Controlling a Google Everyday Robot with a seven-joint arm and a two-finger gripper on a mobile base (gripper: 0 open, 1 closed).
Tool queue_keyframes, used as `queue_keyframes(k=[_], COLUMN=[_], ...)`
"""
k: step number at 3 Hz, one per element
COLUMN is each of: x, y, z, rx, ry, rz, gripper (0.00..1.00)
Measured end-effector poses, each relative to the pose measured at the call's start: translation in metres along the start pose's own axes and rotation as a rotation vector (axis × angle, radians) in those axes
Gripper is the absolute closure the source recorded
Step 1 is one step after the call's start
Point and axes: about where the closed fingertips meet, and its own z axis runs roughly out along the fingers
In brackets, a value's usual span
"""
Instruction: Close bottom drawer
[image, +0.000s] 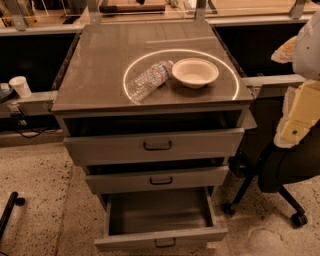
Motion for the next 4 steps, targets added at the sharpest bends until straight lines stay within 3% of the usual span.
queue_keyframes(k=[1,2,3,4], x=[0.000,0.000,-0.020,-0.042], y=[0.000,0.014,0.053,0.100], z=[0.000,0.045,0.096,0.167], rx=[0.000,-0.084,-0.166,-0.254], ry=[0.000,-0.048,-0.169,-0.264], rz=[0.000,-0.006,-0.024,-0.059], gripper=[0.00,0.00,0.00,0.00])
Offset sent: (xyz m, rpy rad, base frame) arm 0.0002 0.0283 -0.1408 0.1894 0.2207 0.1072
